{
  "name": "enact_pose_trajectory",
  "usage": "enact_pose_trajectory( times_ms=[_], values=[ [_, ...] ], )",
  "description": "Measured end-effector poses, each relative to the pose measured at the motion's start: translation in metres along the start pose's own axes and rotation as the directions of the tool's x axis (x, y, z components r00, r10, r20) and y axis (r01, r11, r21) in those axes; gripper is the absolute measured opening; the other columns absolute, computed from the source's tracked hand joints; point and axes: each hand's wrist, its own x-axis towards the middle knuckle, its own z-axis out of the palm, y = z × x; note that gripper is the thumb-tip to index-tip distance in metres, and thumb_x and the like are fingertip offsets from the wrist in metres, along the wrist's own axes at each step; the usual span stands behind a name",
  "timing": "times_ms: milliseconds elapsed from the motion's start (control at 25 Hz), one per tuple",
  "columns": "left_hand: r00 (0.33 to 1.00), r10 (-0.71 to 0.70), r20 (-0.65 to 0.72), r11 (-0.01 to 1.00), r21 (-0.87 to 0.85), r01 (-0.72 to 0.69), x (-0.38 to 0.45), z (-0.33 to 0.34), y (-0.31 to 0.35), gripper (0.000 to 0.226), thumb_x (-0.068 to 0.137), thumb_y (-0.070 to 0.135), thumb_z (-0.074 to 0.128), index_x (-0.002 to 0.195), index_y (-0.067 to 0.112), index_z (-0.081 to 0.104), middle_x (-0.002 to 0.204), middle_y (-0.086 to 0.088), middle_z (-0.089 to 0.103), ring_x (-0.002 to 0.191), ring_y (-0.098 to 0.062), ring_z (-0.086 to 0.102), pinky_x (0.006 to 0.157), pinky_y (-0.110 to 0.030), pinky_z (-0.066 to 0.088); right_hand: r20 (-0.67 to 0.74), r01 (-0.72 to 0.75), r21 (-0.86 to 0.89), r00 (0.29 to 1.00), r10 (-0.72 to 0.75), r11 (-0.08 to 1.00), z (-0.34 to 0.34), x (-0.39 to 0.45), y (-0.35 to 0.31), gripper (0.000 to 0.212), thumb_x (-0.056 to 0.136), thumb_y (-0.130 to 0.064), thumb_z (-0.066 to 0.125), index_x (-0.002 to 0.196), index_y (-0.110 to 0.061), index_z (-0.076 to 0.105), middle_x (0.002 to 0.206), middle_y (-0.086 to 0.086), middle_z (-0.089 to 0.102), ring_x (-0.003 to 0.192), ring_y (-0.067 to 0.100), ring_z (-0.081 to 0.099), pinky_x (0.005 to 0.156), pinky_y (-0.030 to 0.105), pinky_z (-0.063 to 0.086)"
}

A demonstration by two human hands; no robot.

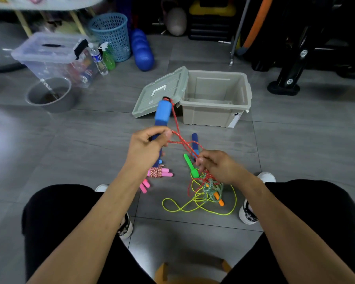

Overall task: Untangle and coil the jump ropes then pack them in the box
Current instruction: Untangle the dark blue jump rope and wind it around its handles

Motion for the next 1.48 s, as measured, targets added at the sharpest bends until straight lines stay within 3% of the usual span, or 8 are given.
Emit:
enact_pose_trajectory(
  times_ms=[120, 320, 560, 880, 1040, 1280, 1400, 1480],
  values=[
    [0.992, -0.118, -0.050, 0.992, 0.041, 0.120, 0.005, -0.008, -0.008, 0.019, 0.087, 0.011, 0.067, 0.075, 0.025, 0.071, 0.072, -0.001, 0.064, 0.058, -0.008, 0.056, 0.051, -0.015, 0.047, -0.057, -0.050, -0.055, 0.997, 0.047, 0.997, 0.001, 0.002, 0.005, 0.022, 0.096, -0.011, 0.046, 0.081, -0.012, 0.062, 0.077, 0.004, 0.067, 0.073, 0.017, 0.061, 0.071, 0.032, 0.051],
    [0.917, -0.376, 0.136, 0.736, 0.644, 0.206, 0.010, -0.017, -0.037, 0.023, 0.083, 0.013, 0.068, 0.071, 0.032, 0.068, 0.091, -0.004, 0.070, 0.079, -0.028, 0.069, 0.048, -0.017, 0.048, -0.116, 0.117, -0.115, 0.985, -0.131, 0.986, -0.008, -0.001, -0.018, 0.020, 0.097, -0.016, 0.048, 0.086, -0.009, 0.063, 0.075, 0.003, 0.066, 0.070, 0.018, 0.059, 0.065, 0.027, 0.046],
    [0.945, -0.023, 0.325, 0.891, 0.437, -0.128, -0.006, 0.007, -0.020, 0.014, 0.084, 0.022, 0.072, 0.076, 0.034, 0.069, 0.085, 0.001, 0.063, 0.065, -0.005, 0.057, 0.056, -0.009, 0.041, -0.049, 0.193, -0.157, 0.978, -0.203, 0.968, -0.003, -0.002, -0.022, 0.016, 0.096, -0.015, 0.051, 0.084, -0.016, 0.062, 0.071, -0.001, 0.062, 0.062, 0.010, 0.052, 0.060, 0.022, 0.040],
    [0.989, -0.113, 0.091, 0.993, -0.030, 0.116, -0.007, 0.004, -0.007, 0.017, 0.089, 0.011, 0.064, 0.079, 0.023, 0.073, 0.065, 0.010, 0.067, 0.061, -0.008, 0.056, 0.052, -0.022, 0.050, -0.057, 0.138, -0.238, 0.986, -0.156, 0.961, 0.003, 0.003, 0.014, 0.012, 0.090, -0.021, 0.057, 0.089, -0.012, 0.065, 0.077, 0.003, 0.065, 0.071, 0.021, 0.059, 0.068, 0.034, 0.049],
    [0.988, -0.150, -0.037, 0.961, -0.239, 0.137, 0.002, -0.011, 0.002, 0.015, 0.092, 0.013, 0.060, 0.082, 0.019, 0.070, 0.066, 0.010, 0.066, 0.057, -0.007, 0.056, 0.049, -0.022, 0.049, 0.042, 0.016, -0.480, 0.999, 0.004, 0.877, 0.004, 0.001, 0.028, 0.014, 0.088, -0.017, 0.055, 0.092, -0.016, 0.067, 0.091, 0.005, 0.067, 0.085, 0.023, 0.059, 0.070, 0.029, 0.042],
    [0.924, -0.383, 0.019, 0.915, 0.148, 0.376, 0.014, -0.018, -0.030, 0.018, 0.088, 0.016, 0.066, 0.073, 0.022, 0.072, 0.081, -0.011, 0.067, 0.055, -0.016, 0.056, 0.054, -0.021, 0.049, -0.203, 0.028, -0.126, 0.978, -0.054, 0.992, -0.005, -0.001, -0.003, 0.020, 0.095, -0.017, 0.054, 0.082, -0.004, 0.062, 0.071, 0.002, 0.062, 0.060, 0.000, 0.056, 0.058, 0.017, 0.043],
    [0.797, -0.595, 0.105, 0.761, 0.393, 0.516, 0.011, -0.014, -0.045, 0.007, 0.088, 0.017, 0.064, 0.088, 0.015, 0.071, 0.072, -0.020, 0.070, 0.063, -0.039, 0.068, 0.071, -0.056, 0.056, -0.262, 0.125, 0.089, 0.960, -0.098, 0.988, -0.009, -0.005, -0.025, 0.017, 0.096, -0.017, 0.051, 0.089, -0.006, 0.061, 0.072, 0.013, 0.064, 0.063, 0.019, 0.061, 0.062, 0.028, 0.052],
    [0.802, -0.583, 0.128, 0.708, 0.565, 0.424, 0.011, -0.012, -0.045, 0.007, 0.088, 0.019, 0.064, 0.084, 0.017, 0.070, 0.085, -0.020, 0.072, 0.077, -0.042, 0.069, 0.070, -0.049, 0.059, -0.277, 0.176, 0.069, 0.949, -0.151, 0.982, -0.011, -0.008, -0.031, 0.018, 0.097, -0.020, 0.049, 0.094, -0.009, 0.064, 0.074, 0.014, 0.062, 0.065, 0.025, 0.059, 0.063, 0.032, 0.050]
  ],
)
